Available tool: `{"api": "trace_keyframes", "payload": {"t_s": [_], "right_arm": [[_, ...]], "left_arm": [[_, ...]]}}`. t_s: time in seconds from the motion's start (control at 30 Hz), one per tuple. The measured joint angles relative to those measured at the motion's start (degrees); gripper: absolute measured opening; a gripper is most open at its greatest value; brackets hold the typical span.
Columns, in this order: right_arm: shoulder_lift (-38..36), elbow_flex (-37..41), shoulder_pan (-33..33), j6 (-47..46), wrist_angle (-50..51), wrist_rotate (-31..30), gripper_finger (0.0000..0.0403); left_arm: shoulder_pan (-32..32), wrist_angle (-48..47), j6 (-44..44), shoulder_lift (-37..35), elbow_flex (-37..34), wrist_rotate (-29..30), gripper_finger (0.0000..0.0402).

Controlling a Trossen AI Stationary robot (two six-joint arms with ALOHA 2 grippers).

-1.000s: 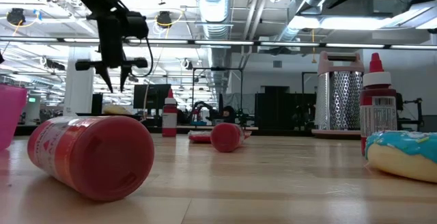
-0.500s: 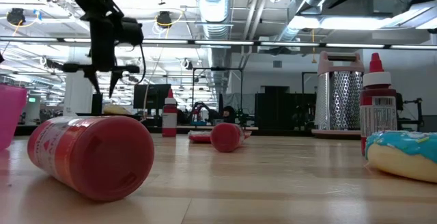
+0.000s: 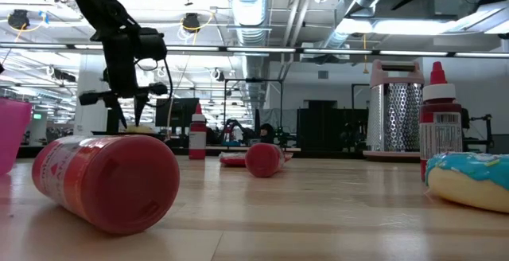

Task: Pick & Place Food Item
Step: Put the purple donut into the black bin

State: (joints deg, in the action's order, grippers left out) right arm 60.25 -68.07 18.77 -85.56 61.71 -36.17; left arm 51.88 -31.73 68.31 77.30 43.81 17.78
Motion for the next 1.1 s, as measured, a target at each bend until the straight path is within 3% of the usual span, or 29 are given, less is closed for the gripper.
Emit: {"api": "trace_keyframes", "payload": {"t_s": [0.47, 1.1], "right_arm": [[0.0, 0.0, 0.8, -0.7, 0.0, 0.0, 0.0205], [0.0, 0.0, 2.2, -1.0, 0.0, 0.1, 0.0205]], "left_arm": [[0.6, 1.3, -0.1, -2.3, -0.6, 7.3, 0.0106], [1.1, 1.0, -3.8, 0.0, -0.5, 4.8, 0.0106]]}}
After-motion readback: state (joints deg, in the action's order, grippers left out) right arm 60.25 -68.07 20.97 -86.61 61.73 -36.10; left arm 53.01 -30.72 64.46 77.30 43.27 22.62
